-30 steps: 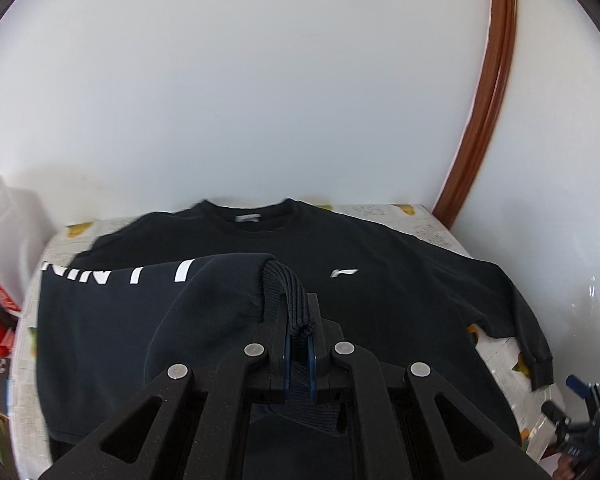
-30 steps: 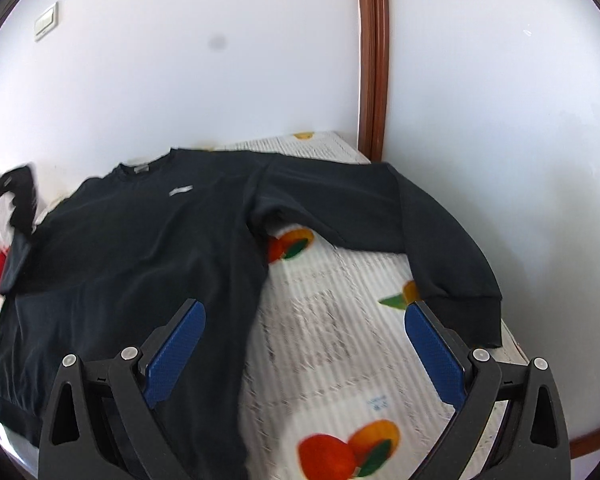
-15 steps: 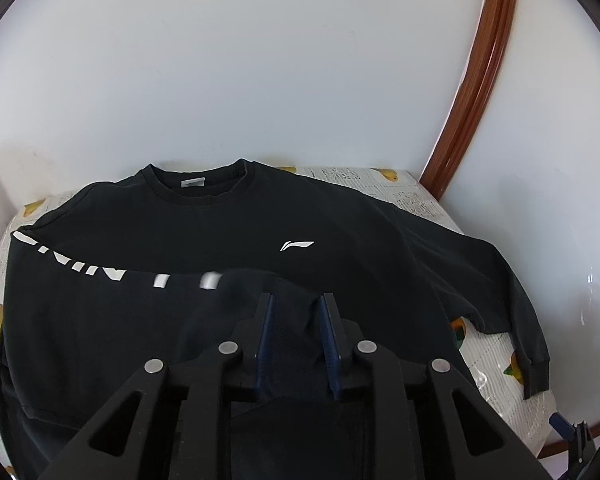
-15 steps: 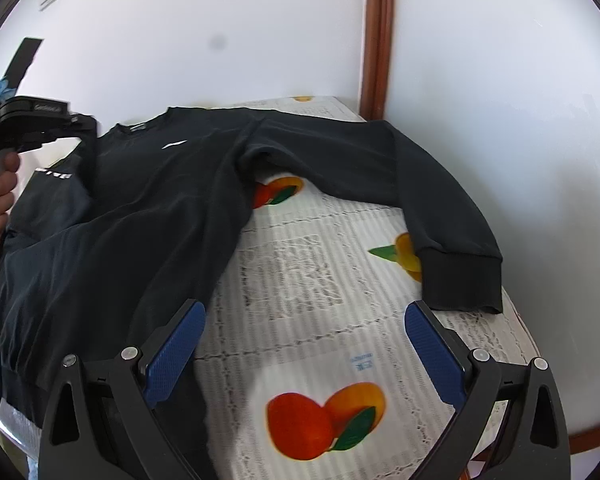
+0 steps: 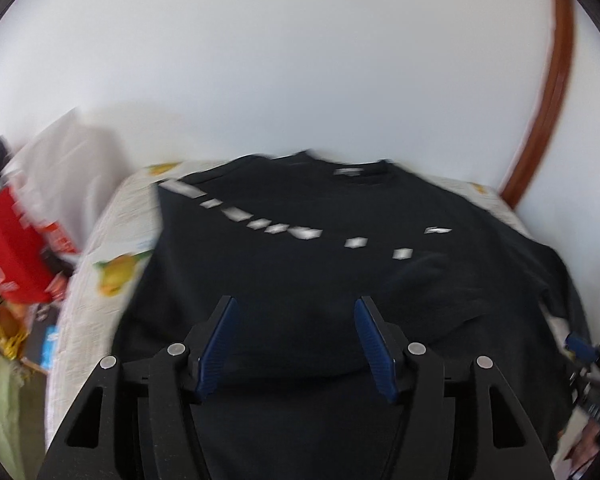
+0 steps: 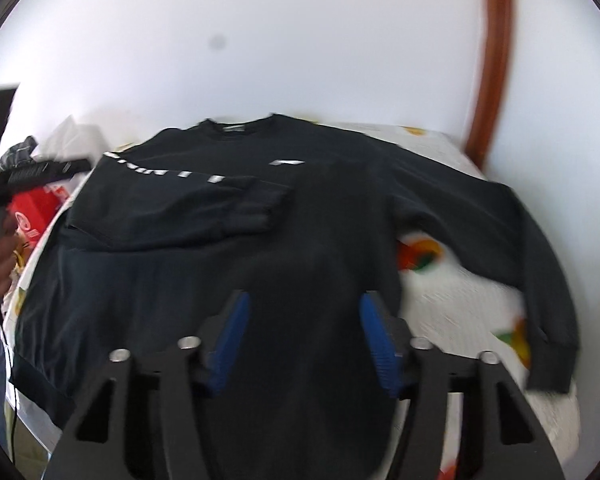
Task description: Fold small clothes
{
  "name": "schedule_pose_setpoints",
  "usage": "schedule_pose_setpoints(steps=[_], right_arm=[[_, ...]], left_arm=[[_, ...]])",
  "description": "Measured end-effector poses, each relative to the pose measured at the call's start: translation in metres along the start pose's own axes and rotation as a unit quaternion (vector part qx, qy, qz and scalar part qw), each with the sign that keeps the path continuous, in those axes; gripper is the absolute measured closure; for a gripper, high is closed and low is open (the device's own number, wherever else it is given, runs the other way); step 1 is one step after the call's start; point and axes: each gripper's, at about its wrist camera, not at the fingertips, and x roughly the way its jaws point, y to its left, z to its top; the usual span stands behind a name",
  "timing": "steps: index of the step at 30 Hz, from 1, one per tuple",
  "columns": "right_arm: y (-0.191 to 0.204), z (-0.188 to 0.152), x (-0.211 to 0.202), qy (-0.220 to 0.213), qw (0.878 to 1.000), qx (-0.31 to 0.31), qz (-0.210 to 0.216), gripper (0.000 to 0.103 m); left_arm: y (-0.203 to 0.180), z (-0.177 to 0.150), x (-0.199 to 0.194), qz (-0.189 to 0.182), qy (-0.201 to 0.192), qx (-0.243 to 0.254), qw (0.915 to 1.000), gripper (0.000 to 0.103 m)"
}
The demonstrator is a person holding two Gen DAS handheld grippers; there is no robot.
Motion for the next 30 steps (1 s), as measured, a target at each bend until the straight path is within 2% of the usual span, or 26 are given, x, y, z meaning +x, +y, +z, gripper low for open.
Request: schedule_pose_setpoints(steps=[4,7,9,11,14,18,21,22,23,24,25,26,28,30], right_arm=[[0.019,0.03,0.037,0.013,1.0,0.0,0.003,0.051],[0.023,0.048,0.07,0.038,0.999,0.01,0.001,0.051],[0.021,0.056,0.091,0.059,0.998,0.019,-0.004,0.051],[0.02,0.063,0.106,0.065,0.997,0.028,-0.008,0.051],[0.018,0.073,0.131,0.078,0.996,0.048,-0.002,0.051],[0.014,0.079,0.161,0.103,0.992,0.074,0.014,0.052],[0.016,0.085,0.175,0.09,0.993,0.078,0.02,0.057],[0.019,0.088,0.177,0.084,0.994,0.069,0.016,0.064],[0.021,0.091,0.179,0.082,0.995,0.062,0.015,0.078],[0.022,0.094,0.181,0.08,0.995,0.058,0.014,0.085],[0.022,0.097,0.181,0.075,0.996,0.055,0.012,0.092],[0.02,0.1,0.179,0.069,0.996,0.056,0.021,0.094],[0.006,0.109,0.166,0.04,0.995,0.079,0.05,0.095],[-0.009,0.119,0.147,-0.003,0.993,0.105,0.057,0.095]], left_arm=[[0.07,-0.015,0.011,0.059,0.019,-0.019,0.9979,0.045],[0.114,-0.028,0.027,0.082,0.037,-0.034,0.9954,0.045],[0.135,-0.034,0.04,0.077,0.047,-0.043,0.995,0.046],[0.151,-0.038,0.053,0.057,0.056,-0.049,0.9956,0.047],[0.161,-0.039,0.068,0.025,0.061,-0.049,0.9966,0.052],[0.157,-0.034,0.081,0.01,0.055,-0.04,0.9977,0.056],[0.151,-0.028,0.091,0.011,0.052,-0.029,0.9982,0.064],[0.149,-0.026,0.093,0.01,0.049,-0.027,0.9984,0.07],[0.147,-0.024,0.095,0.005,0.046,-0.027,0.9986,0.084],[0.147,-0.023,0.096,-0.006,0.044,-0.031,0.9985,0.092],[0.147,-0.023,0.096,-0.003,0.042,-0.034,0.9985,0.094],[0.147,-0.023,0.096,0.001,0.04,-0.035,0.9986,0.095],[0.15,-0.026,0.093,-0.004,0.039,-0.04,0.9984,0.096],[0.154,-0.028,0.091,-0.005,0.039,-0.046,0.9982,0.096]])
